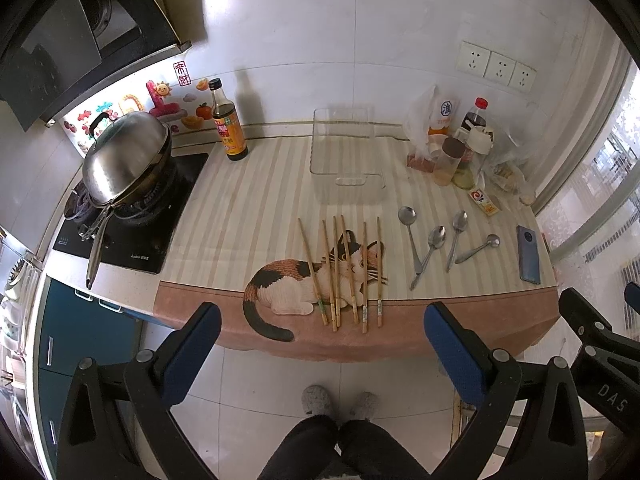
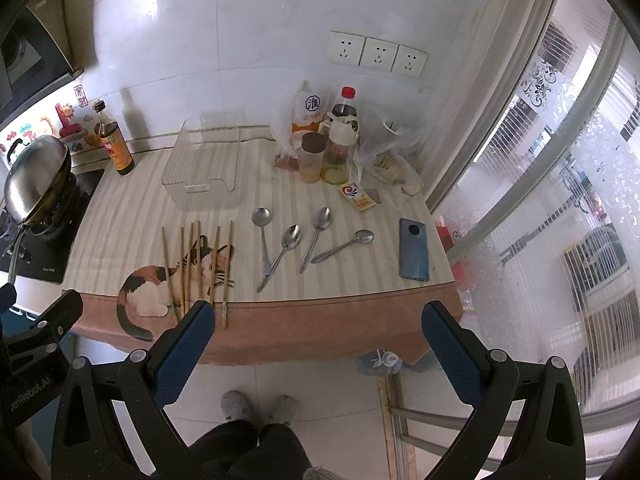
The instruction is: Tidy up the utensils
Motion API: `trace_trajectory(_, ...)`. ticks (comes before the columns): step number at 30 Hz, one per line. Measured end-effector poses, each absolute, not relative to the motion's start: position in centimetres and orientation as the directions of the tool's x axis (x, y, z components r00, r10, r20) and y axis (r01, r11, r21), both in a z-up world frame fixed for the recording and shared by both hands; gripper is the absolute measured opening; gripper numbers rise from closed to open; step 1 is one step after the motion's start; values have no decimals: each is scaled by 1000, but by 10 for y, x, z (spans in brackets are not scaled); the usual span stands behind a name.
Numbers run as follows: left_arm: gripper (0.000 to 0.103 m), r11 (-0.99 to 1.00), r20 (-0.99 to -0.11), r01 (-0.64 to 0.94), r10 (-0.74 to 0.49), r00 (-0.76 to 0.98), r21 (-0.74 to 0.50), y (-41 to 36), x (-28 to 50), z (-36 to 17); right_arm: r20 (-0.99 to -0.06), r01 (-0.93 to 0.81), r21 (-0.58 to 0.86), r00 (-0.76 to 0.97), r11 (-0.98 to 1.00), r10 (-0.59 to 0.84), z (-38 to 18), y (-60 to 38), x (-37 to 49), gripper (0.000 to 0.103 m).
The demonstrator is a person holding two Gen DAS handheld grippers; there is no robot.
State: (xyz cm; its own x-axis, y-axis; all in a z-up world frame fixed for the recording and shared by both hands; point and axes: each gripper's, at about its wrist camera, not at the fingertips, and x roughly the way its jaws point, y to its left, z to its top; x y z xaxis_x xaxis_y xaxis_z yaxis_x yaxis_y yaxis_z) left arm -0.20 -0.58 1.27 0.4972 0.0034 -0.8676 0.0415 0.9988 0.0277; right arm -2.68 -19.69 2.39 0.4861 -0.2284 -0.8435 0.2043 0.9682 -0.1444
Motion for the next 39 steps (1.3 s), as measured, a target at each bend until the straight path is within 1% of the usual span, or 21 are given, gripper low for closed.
trace_trajectory(39,103,999,-865,42,0,501,24,-14,14,13,-843,206,-143,488,968,-228,24,-200,-13,103)
